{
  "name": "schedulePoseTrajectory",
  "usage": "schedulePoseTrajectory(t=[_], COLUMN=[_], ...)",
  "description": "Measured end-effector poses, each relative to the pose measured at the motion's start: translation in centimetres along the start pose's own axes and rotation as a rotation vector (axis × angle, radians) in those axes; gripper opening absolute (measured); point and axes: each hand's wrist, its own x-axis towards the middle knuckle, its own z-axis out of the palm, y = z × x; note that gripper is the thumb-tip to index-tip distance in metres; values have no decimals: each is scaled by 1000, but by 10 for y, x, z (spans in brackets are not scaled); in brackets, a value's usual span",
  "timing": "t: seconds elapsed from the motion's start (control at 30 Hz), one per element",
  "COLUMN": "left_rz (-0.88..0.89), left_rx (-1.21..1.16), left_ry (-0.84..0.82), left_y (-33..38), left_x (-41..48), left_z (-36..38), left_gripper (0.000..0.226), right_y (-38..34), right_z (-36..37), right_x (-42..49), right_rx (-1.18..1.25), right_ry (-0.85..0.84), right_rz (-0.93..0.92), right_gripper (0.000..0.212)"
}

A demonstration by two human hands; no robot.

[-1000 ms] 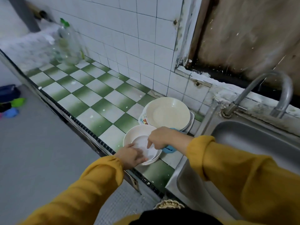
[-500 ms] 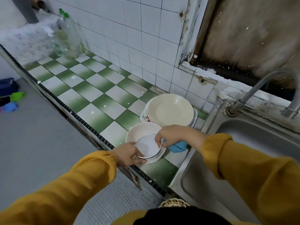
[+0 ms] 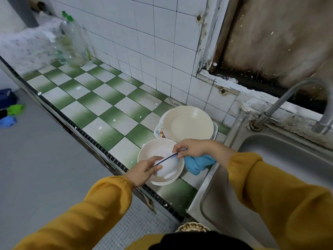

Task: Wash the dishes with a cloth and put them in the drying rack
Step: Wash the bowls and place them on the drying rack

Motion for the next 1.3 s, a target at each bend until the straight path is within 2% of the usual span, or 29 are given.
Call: schedulePoseTrajectory(t=[0.23, 0.37, 0.57, 0.63, 0.7, 0.77, 0.83, 0.9, 0.93, 0.97, 1.03, 1.07, 1.13, 1.23, 1.3], left_rz=[-17, -37, -136, -147, -146, -114, -56, 10, 46, 78, 113, 117, 112, 142, 204], left_rx=[-489, -615, -762, -870, -931, -951, -996, -1065, -1094, -1107, -1105, -1089, -1057, -1097, -1103], left_ry=[277, 374, 590, 670, 742, 782, 798, 795, 784, 779, 785, 783, 754, 657, 608], left_y=[15, 27, 39, 49, 64, 84, 109, 134, 147, 157, 176, 186, 207, 239, 260], left_x=[-1, -4, -8, -10, -12, -13, -16, -22, -26, -30, -35, -36, -36, -38, -43], left_z=[5, 10, 20, 19, 18, 20, 23, 30, 33, 36, 42, 46, 58, 80, 92], left_gripper=[24, 23, 18, 19, 23, 23, 19, 17, 16, 16, 17, 17, 18, 18, 20], right_y=[-10, -14, -38, -55, -71, -83, -91, -88, -83, -79, -67, -61, -60, -55, -37], right_z=[-1, -2, -7, -8, -1, 18, 44, 59, 59, 55, 45, 44, 52, 71, 64], right_x=[-4, -8, -32, -49, -65, -79, -87, -94, -100, -109, -124, -132, -157, -193, -216], right_rx=[154, 351, 826, 1024, 1104, 960, 590, 266, 256, 346, 510, 500, 341, -6, 11], right_ry=[88, 189, 643, 795, 916, 952, 939, 1111, 1224, 1294, 1370, 1401, 1451, 1470, 1562], right_rz=[68, 91, 133, 104, 30, -97, -264, -377, -386, -361, -255, -218, -251, -524, -495], right_gripper=[26, 29, 13, 14, 19, 35, 46, 40, 35, 29, 13, 10, 14, 25, 21])
